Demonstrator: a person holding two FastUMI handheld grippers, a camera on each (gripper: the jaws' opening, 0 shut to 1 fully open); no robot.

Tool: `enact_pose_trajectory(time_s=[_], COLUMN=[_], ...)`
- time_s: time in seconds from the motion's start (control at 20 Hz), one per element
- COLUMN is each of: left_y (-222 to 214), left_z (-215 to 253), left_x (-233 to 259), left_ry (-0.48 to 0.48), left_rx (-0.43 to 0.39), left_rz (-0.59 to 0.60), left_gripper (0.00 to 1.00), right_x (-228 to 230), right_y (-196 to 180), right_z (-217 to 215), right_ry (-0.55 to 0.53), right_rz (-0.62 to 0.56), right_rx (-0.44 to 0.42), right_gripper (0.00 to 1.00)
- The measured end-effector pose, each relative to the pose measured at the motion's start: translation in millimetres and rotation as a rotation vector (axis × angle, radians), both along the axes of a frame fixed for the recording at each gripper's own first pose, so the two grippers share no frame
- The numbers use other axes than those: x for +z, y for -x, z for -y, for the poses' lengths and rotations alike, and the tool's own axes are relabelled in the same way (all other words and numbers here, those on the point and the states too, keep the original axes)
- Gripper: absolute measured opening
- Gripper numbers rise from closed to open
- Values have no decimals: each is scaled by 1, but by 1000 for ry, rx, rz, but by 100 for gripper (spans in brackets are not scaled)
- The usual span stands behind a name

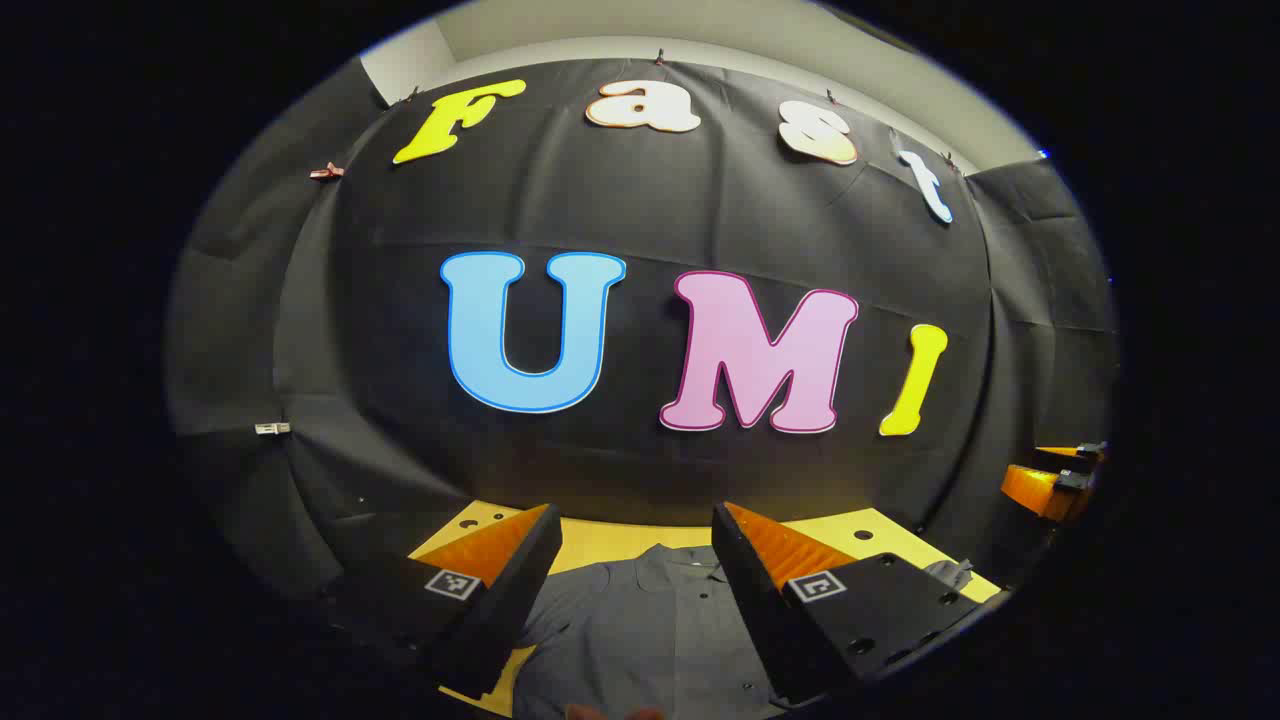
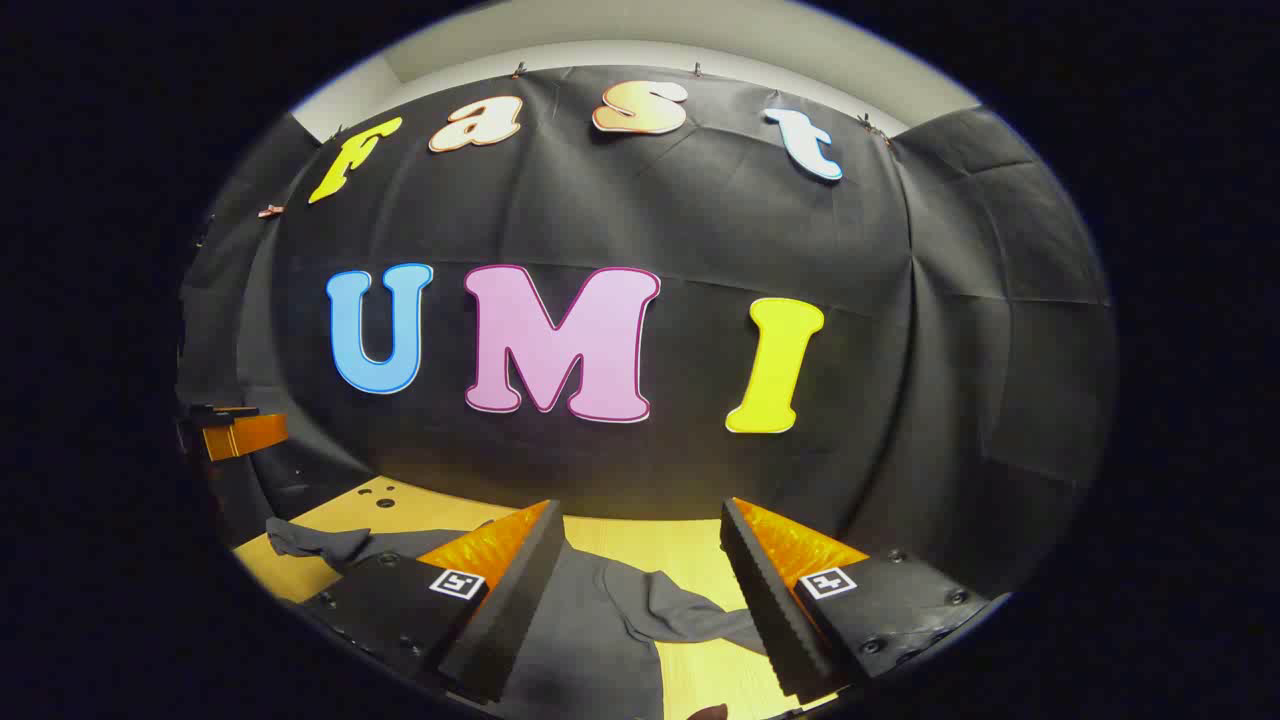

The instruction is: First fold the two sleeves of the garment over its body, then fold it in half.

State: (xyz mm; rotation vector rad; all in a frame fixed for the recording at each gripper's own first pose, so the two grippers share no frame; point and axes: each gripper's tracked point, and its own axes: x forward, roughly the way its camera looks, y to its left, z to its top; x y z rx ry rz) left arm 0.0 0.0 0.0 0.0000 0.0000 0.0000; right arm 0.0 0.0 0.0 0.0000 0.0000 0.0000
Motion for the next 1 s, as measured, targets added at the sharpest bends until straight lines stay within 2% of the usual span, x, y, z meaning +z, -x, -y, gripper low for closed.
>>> enact_pose_trajectory(time_s=[0.8, 1.0], left_y=[9, 9], left_z=[-2, 4], left_x=[1, -3], left_ry=[-11, -5], left_rx=[4, -13], left_rz=[4, 1], left_gripper=[96, 95], right_x=[3, 0], right_y=[6, 4], right_z=[-3, 13], right_ry=[7, 28], right_rz=[10, 9], right_rx=[5, -33], right_gripper=[98, 98])
